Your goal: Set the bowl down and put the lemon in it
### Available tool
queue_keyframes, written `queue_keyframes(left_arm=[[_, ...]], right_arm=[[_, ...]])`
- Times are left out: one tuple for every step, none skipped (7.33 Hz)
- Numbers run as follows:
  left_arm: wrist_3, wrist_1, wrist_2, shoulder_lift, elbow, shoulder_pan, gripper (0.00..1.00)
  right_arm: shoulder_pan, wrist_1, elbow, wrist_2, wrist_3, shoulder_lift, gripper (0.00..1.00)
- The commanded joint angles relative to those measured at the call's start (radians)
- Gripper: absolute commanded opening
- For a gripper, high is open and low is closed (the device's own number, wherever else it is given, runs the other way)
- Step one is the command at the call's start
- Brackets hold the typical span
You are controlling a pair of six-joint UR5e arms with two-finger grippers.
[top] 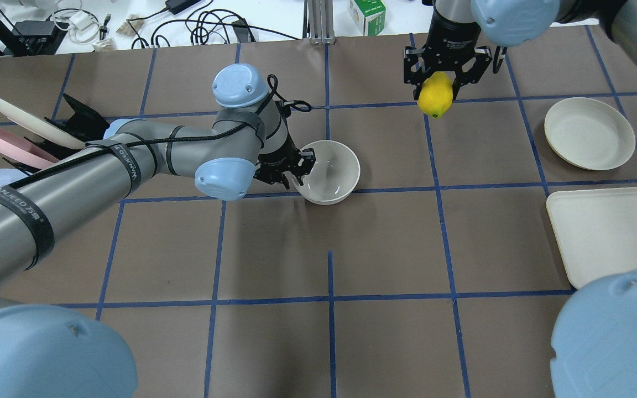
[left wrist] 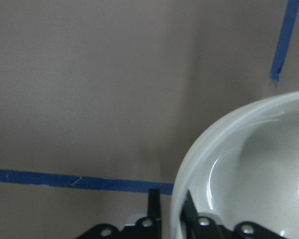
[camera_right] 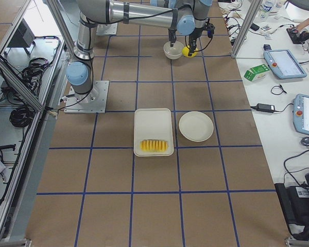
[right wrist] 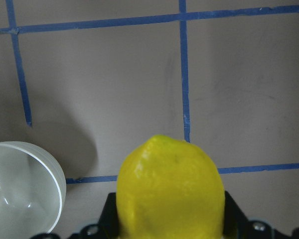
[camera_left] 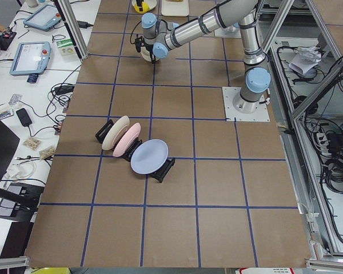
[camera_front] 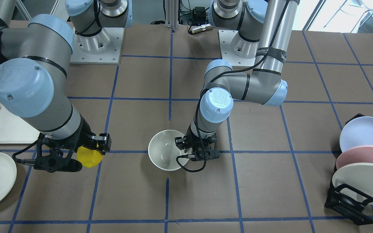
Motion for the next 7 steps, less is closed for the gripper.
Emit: queue_keyframes(left_arm=[[-0.003, -0.12, 0.01, 0.039, 0.067, 0.004, 1.0], [0.004, -0.285, 0.065, 0.088, 0.148, 0.006, 1.0], [0.005, -0.462, 0.073, 0.162, 0.217, 0.0, 1.0], [0.007, -0.549, 0.073, 0.239, 0.242, 0.001, 1.0], [0.013, -0.571, 0.075, 0.302, 0.241, 0.0, 1.0], [0.06, -0.569, 0.078, 0.333, 0.226, 0.003, 1.0], [0.08, -0.571, 0.103, 0.347, 0.225, 0.009, 1.0]], right_arm=[[0.031, -0.002, 0.001, 0.0, 0.004, 0.007, 0.0], [0.054, -0.005, 0.006, 0.0, 0.032, 0.017, 0.0], [0.091, -0.027, 0.01, 0.0, 0.068, 0.03, 0.0], [0.113, -0.045, 0.01, 0.0, 0.073, 0.046, 0.0], [0.134, -0.079, 0.01, -0.004, 0.076, 0.06, 0.0], [0.168, -0.102, 0.01, -0.004, 0.102, 0.066, 0.0], [0.182, -0.105, 0.012, 0.001, 0.144, 0.079, 0.0]])
